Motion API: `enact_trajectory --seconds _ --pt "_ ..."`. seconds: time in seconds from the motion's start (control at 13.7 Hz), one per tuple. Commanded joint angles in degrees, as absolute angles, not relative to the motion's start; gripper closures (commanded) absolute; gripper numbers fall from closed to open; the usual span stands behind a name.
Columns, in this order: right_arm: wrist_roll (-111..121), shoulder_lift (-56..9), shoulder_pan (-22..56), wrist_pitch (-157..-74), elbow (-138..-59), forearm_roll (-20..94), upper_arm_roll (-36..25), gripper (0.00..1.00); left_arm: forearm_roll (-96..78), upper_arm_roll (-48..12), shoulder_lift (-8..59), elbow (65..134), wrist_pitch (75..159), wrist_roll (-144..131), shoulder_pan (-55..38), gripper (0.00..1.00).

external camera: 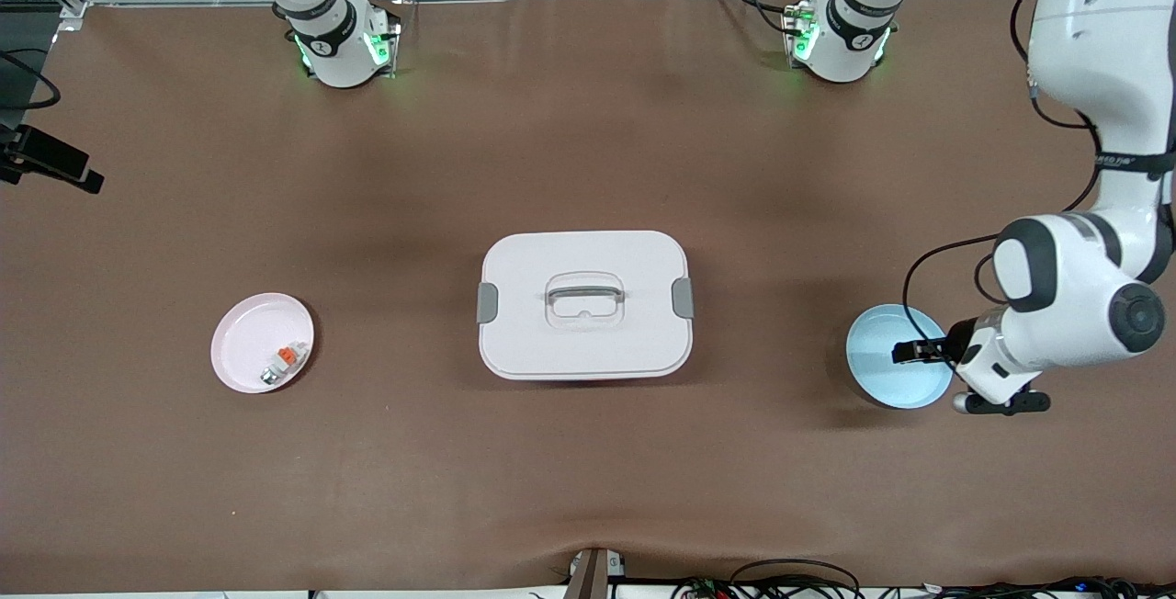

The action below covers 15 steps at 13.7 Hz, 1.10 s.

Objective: Transfer orange switch to right arm and place
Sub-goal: 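Lift the switch with the left gripper and carry it over the box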

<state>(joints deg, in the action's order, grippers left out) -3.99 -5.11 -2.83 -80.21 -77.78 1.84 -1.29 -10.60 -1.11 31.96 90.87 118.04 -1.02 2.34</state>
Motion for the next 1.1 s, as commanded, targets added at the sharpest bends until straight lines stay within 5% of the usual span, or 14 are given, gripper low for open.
enact_trajectory --seconds 0.0,0.66,1.02 --pt "-3.7 -4.7 -3.6 -79.5 -77.3 2.0 -1.5 0.0 -13.9 -1.1 24.8 92.0 110.3 -11.3 2.4 0.62" --pt "-4.7 -4.7 -6.5 -79.5 -77.5 2.5 -1.4 0.0 -27.9 -0.9 13.5 86.9 88.6 -31.9 2.6 0.62" --pt "-15.4 -5.3 -7.1 -79.5 -77.7 2.8 -1.4 0.0 -39.0 -4.1 12.0 85.3 87.0 -48.4 2.3 0.62"
